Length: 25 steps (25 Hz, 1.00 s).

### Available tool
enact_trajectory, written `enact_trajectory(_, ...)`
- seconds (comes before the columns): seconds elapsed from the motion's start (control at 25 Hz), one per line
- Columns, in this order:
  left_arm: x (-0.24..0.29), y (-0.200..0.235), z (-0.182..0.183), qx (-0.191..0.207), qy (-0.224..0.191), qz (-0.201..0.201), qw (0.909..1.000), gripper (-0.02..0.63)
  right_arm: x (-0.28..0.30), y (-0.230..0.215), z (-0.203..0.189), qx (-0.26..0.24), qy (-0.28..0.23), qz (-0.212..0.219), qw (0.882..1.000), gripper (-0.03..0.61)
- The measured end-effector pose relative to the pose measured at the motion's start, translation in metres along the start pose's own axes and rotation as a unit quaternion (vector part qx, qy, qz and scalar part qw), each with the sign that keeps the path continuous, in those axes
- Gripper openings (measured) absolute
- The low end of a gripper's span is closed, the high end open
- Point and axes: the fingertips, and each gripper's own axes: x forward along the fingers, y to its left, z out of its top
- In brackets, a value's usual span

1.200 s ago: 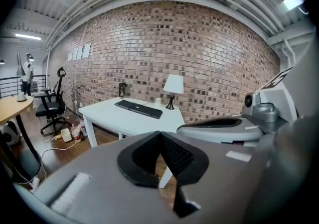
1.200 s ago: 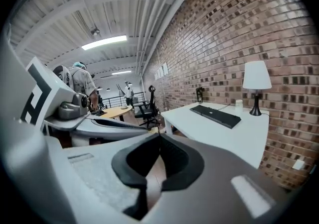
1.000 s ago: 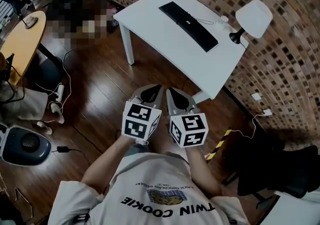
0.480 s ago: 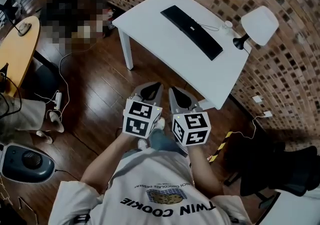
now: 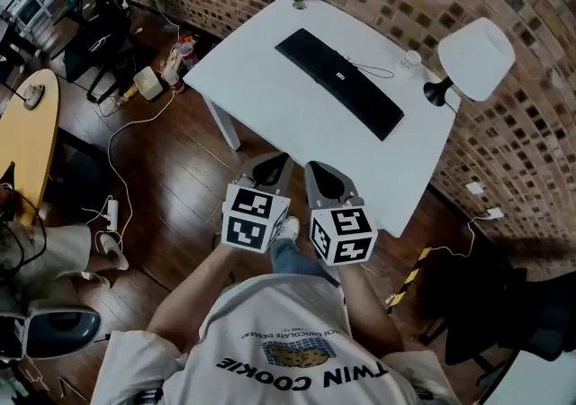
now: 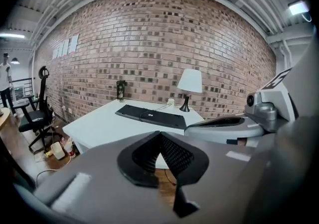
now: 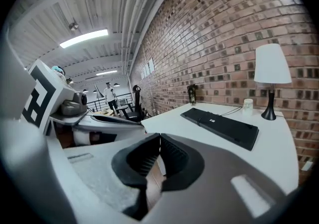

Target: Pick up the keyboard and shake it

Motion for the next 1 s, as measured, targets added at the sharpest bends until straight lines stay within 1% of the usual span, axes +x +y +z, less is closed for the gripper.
enact_trajectory(0.28,0.077,0.017,0.028,0.014,0.020,-0.013,0.9996,0.006,0.045,-0.065,0.024,0.025,0.000,-0.012,1.000,0.000)
enact_trajectory(0.56,0.124,0.027,0.051,0.045,0.023,-0.031,0.9982,0.006,0.066,-0.113,0.037,0.047,-0.002,-0.029,0.998,0.001)
enact_trajectory(0.8,0.160,0.032,0.061,0.064,0.038,-0.067,0.9949,0.006,0.074,-0.151,0.037,0.073,-0.002,-0.055,0.996,0.000)
enact_trajectory(1.0,0.193,0.056,0.068,0.078,0.053,-0.095,0.9910,0.006,0.082,-0.186,0.029,0.101,0.007,-0.091,0.991,0.003)
